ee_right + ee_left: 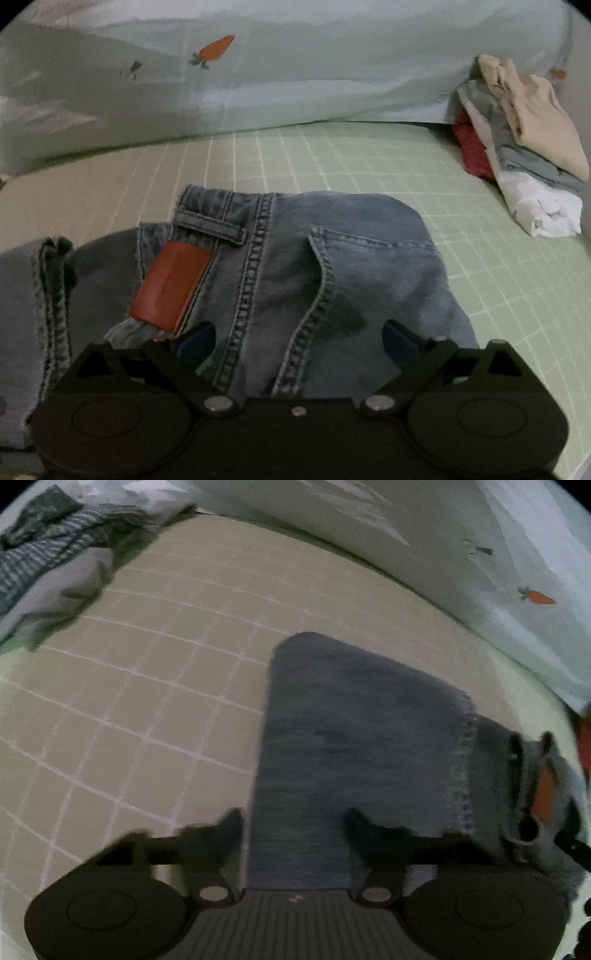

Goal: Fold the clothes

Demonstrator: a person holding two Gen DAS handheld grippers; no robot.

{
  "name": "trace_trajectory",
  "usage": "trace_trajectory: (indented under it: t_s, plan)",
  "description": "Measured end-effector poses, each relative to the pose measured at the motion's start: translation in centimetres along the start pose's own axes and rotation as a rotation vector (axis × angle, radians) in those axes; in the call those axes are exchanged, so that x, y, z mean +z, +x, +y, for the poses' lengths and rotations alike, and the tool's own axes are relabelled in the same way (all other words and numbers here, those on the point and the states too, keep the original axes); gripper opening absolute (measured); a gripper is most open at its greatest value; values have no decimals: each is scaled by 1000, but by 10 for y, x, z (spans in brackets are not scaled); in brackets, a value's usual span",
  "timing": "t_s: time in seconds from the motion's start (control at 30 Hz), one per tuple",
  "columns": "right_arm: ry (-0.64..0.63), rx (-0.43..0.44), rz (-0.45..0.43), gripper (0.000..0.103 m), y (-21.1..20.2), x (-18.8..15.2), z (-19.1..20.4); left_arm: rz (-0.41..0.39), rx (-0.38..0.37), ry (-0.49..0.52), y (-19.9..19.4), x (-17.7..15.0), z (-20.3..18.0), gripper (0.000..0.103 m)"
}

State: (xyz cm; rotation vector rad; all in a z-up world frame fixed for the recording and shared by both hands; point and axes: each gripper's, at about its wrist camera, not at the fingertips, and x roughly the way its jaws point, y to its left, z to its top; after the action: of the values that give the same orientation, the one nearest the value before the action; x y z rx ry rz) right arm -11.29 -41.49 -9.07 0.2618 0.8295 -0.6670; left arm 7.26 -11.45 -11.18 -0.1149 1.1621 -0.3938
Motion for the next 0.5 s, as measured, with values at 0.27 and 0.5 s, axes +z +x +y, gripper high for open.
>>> trace_trajectory:
  t_s: [0.27,0.5]
  plan:
    - [111,-59,-41,97,-19,0,-39,-89,-52,-5,-28,2,-23,10]
    - [166,-95,-8,97,-13,-6,-89,-201,-175,66,-64,8,-102,9]
